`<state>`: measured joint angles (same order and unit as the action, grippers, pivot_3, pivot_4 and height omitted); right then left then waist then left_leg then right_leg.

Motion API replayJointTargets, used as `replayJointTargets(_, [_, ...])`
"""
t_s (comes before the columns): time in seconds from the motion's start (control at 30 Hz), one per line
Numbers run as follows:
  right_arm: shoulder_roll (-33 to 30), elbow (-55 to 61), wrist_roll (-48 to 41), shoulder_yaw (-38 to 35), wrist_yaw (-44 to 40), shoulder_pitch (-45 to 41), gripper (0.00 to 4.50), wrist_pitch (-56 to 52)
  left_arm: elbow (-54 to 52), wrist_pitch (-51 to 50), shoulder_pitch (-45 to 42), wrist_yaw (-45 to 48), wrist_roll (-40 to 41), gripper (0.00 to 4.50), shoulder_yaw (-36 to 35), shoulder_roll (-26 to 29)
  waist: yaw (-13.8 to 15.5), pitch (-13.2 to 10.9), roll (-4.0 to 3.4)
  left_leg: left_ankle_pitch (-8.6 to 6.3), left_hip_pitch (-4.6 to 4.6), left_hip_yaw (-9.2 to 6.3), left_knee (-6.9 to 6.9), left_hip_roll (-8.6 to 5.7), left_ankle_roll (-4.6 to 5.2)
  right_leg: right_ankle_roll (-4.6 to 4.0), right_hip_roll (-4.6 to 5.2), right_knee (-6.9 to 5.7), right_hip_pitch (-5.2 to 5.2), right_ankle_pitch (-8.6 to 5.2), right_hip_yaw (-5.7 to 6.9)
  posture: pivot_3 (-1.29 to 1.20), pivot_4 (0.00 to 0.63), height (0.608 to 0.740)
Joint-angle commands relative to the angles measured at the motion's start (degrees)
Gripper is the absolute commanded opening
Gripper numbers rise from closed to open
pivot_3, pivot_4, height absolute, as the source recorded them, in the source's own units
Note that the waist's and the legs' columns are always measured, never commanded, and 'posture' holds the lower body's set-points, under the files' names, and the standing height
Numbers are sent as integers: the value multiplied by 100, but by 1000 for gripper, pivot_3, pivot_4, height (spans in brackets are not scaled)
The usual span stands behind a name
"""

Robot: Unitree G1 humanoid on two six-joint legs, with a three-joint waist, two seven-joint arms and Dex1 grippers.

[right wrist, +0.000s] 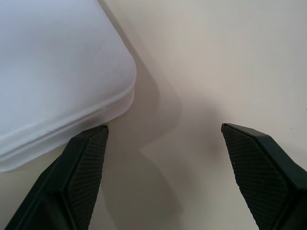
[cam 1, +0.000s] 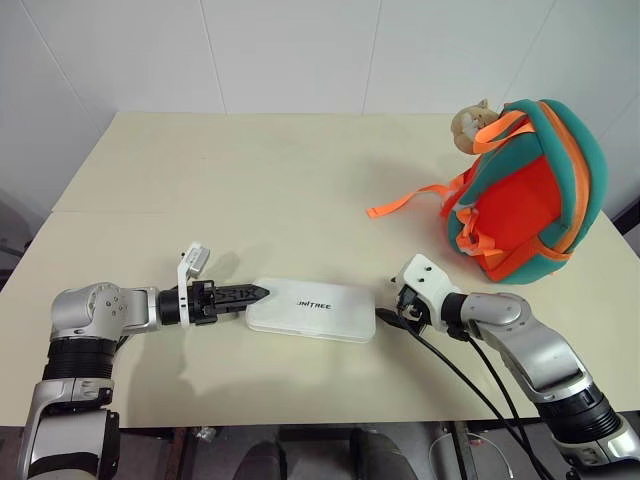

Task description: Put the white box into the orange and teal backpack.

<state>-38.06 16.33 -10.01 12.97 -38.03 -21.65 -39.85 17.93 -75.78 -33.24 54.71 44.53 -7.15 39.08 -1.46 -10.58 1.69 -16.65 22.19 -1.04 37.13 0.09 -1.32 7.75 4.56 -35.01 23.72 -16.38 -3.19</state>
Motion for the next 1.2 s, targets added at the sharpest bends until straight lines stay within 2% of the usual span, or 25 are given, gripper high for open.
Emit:
replayJointTargets(0.03, [-27,183,44,-107,-31,91,4500,61,-217,55,-43,276,78,4485,123,-8,0,0,0,0,0,0,0,0,0,0,0,1,0,0,0,0,150,740])
replayJointTargets(0.5, [23,218,125,-62,-60,185,4500,277,-234,114,-155,480,8,4485,451,-33,-1,0,0,0,1,1,1,-1,0,0,-1,0,0,0,0,0,150,740])
replayJointTargets(0.97, [-70,344,135,-237,-63,381,4500,410,312,235,-627,758,-194,4485,777,-59,-1,0,0,0,1,1,1,-3,1,1,-2,-5,-1,0,1,0,150,740])
replayJointTargets(1.07, [-62,336,150,-256,-45,398,4500,431,576,106,-819,767,-152,4485,652,-137,1,0,0,0,2,2,2,-4,1,1,-2,-5,-1,0,1,0,150,740])
replayJointTargets(1.17, [-58,371,151,-262,-36,429,4500,430,707,120,-900,782,-259,3942,748,-126,0,0,0,1,2,2,4,-5,3,2,-2,-4,-2,0,3,0,150,740])
replayJointTargets(1.2, [-58,395,149,-266,-33,447,4500,427,723,113,-911,820,-270,3630,786,-121,1,0,0,2,2,3,3,-5,4,2,-2,-4,-2,0,3,0,150,740])
